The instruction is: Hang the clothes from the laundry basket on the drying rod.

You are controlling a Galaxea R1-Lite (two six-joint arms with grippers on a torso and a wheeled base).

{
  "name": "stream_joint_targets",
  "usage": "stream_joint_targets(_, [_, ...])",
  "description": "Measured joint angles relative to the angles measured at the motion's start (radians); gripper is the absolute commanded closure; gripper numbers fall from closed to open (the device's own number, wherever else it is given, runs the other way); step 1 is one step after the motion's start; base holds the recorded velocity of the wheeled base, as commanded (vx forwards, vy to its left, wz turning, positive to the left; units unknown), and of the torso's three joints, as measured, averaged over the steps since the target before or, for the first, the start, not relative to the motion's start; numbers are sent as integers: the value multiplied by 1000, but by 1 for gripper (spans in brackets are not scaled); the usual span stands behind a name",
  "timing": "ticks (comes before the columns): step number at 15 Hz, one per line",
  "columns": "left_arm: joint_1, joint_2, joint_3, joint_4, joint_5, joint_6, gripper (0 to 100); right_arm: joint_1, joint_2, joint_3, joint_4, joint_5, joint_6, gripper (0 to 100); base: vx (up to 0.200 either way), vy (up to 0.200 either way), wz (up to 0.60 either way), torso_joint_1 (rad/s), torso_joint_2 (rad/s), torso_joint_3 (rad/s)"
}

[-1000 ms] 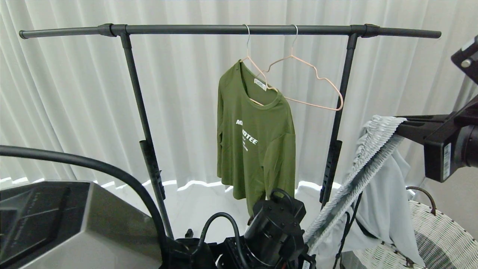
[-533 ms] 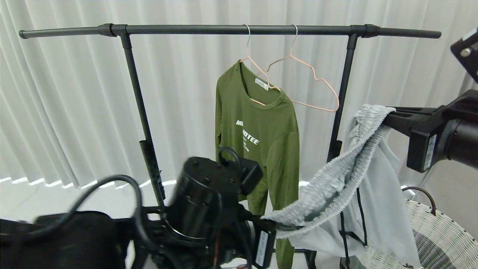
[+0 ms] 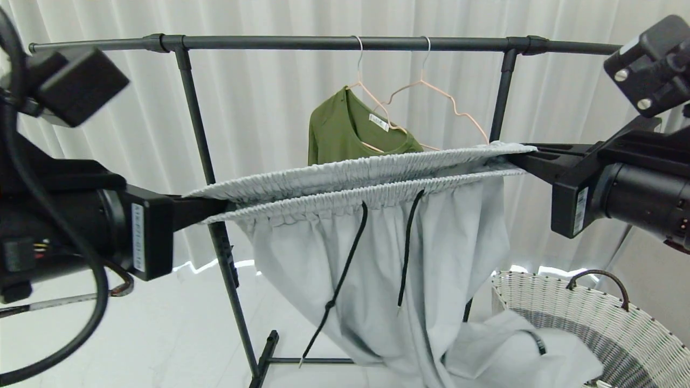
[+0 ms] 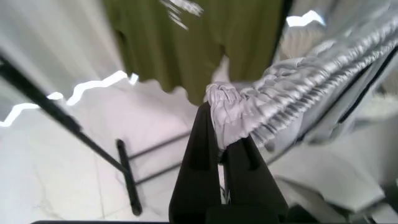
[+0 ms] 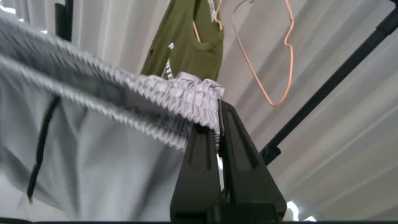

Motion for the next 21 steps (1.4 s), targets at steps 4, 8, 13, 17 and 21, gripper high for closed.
stream_joint_targets(4, [20, -51, -16, 16, 8, 85, 100, -24, 4, -10, 10, -9, -23, 100, 0, 0, 0, 0, 0, 0])
stream_joint_targets(8, [21, -39, -68, 18, 29, 144, 100, -79, -30, -39, 137, -10, -31, 100, 0, 0, 0, 0, 0, 0])
stream_joint_targets(13, [-73, 1, -212, 6, 27, 142, 100, -100, -47, -380, 526, -9, 11, 100, 0, 0, 0, 0, 0, 0])
stream_joint_targets(17, [-178, 57, -288, -59, 33, 142, 100, -94, -49, -579, 767, -7, 34, 100, 0, 0, 0, 0, 0, 0])
stream_joint_targets(21, [-216, 125, -340, -91, 57, 139, 100, -89, -121, -582, 947, 0, 117, 100, 0, 0, 0, 0, 0, 0])
